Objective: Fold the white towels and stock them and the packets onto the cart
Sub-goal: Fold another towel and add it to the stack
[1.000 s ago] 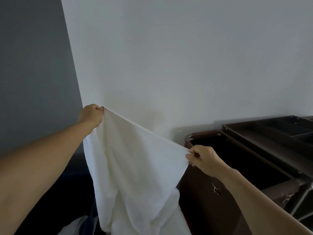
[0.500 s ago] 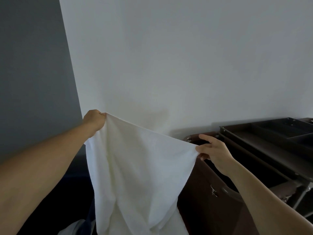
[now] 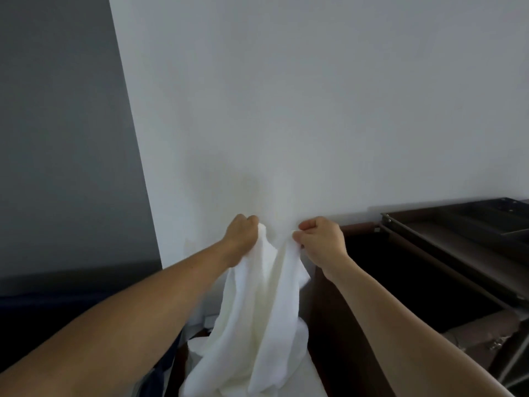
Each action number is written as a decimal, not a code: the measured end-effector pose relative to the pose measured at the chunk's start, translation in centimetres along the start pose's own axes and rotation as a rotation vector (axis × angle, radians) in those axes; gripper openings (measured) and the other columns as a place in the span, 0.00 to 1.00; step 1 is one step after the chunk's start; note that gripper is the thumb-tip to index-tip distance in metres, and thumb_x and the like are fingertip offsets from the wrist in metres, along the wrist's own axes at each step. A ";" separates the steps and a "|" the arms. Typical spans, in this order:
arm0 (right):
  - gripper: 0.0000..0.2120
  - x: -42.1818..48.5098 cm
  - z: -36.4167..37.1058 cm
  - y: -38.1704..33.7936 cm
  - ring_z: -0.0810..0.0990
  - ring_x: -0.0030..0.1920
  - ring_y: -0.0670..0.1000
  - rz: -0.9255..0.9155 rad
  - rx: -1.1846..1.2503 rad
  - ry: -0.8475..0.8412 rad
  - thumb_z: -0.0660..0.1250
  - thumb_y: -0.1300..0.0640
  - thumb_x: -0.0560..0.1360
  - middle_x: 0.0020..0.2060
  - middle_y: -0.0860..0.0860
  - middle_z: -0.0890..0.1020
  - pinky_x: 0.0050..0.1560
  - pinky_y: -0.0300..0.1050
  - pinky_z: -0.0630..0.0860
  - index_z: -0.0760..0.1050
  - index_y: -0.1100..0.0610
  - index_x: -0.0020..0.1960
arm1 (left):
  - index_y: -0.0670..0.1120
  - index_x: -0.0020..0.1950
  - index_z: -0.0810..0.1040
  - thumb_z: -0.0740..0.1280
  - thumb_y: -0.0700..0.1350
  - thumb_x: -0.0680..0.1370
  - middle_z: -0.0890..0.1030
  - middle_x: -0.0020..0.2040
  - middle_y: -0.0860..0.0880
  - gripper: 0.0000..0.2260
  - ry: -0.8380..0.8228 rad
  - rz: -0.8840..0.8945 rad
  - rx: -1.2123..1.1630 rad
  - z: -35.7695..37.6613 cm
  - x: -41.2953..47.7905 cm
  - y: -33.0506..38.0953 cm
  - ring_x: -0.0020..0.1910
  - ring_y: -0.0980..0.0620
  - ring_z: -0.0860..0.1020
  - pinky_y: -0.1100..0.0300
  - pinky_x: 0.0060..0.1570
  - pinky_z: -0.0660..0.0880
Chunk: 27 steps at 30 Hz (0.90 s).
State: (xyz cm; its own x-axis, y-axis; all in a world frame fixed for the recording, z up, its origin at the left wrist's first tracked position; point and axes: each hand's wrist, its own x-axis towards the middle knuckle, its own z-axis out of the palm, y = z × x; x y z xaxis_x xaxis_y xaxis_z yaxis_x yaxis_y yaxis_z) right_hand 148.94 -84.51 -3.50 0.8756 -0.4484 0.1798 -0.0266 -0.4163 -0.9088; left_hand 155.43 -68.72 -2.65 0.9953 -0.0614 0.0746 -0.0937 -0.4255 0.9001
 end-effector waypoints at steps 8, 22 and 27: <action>0.11 -1.1 1.9 -1.4 0.84 0.42 0.50 -0.048 -0.067 0.043 0.74 0.51 0.68 0.40 0.46 0.84 0.48 0.48 0.81 0.77 0.51 0.48 | 0.45 0.43 0.83 0.74 0.43 0.74 0.85 0.45 0.50 0.02 0.013 0.109 -0.224 1.9 -2.0 -1.0 0.46 0.52 0.82 0.58 0.47 0.79; 0.30 -2.9 2.2 -2.6 0.80 0.59 0.56 0.049 0.081 -0.177 0.60 0.61 0.72 0.61 0.57 0.80 0.64 0.52 0.76 0.65 0.56 0.75 | 0.35 0.37 0.76 0.66 0.40 0.76 0.76 0.31 0.48 0.11 -0.021 0.196 -0.165 2.5 -4.7 -0.7 0.27 0.59 0.73 0.67 0.31 0.68; 0.31 -3.2 1.5 -3.4 0.72 0.67 0.54 -0.088 -0.025 -0.234 0.56 0.60 0.78 0.69 0.55 0.73 0.62 0.46 0.70 0.57 0.49 0.79 | 0.37 0.39 0.74 0.70 0.42 0.71 0.73 0.34 0.47 0.10 0.094 0.299 -0.045 2.3 -5.1 -0.5 0.34 0.53 0.69 0.55 0.36 0.69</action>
State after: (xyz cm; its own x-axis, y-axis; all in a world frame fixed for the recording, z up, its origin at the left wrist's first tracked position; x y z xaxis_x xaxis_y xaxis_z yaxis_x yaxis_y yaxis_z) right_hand 146.99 -80.45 -1.55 0.9628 -0.2153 0.1633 0.0456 -0.4665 -0.8833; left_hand 150.36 -70.29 -4.44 0.9218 -0.0936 0.3763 -0.3837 -0.3608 0.8501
